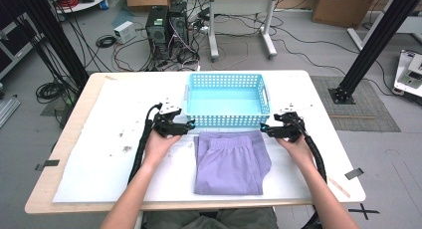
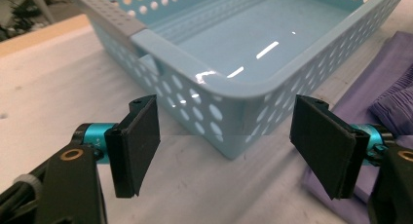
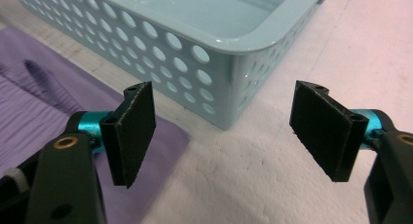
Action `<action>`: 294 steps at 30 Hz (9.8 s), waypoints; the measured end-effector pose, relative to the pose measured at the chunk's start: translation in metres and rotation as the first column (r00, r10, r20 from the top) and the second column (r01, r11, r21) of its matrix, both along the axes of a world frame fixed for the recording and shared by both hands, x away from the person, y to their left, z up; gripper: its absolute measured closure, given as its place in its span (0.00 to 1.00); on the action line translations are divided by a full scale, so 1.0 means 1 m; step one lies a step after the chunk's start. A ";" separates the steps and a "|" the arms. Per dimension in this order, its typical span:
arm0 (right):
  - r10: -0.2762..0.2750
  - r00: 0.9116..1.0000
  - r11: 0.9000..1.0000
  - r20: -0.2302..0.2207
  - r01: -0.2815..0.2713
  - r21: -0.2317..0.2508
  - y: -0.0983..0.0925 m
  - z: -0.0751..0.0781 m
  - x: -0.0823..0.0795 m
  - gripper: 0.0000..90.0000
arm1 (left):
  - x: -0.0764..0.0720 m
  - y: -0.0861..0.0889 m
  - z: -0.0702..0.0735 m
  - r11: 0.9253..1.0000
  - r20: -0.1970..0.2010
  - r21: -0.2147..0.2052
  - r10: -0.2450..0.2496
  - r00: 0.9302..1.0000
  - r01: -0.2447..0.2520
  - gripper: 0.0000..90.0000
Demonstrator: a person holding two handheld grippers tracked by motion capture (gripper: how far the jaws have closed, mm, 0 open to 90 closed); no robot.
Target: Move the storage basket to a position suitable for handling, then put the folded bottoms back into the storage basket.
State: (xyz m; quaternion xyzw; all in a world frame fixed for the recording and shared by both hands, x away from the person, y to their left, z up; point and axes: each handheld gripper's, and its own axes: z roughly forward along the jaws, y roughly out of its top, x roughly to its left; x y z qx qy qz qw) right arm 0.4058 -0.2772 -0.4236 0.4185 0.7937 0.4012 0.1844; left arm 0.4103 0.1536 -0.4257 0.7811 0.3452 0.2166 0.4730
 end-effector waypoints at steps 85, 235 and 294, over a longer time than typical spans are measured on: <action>-0.079 0.996 0.992 0.029 0.076 0.098 0.010 -0.003 -0.121 0.27 | -0.113 -0.023 -0.012 0.986 -0.155 -0.136 -0.119 0.981 0.098 0.33; -0.096 0.994 0.990 0.061 0.089 0.110 0.017 0.092 0.011 0.43 | 0.000 -0.018 0.095 0.991 0.063 -0.118 0.072 0.995 -0.065 0.44; -0.039 0.992 0.992 0.122 0.024 0.122 0.009 0.039 -0.094 0.27 | -0.121 0.029 0.035 0.994 0.175 -0.104 0.004 0.985 0.014 0.30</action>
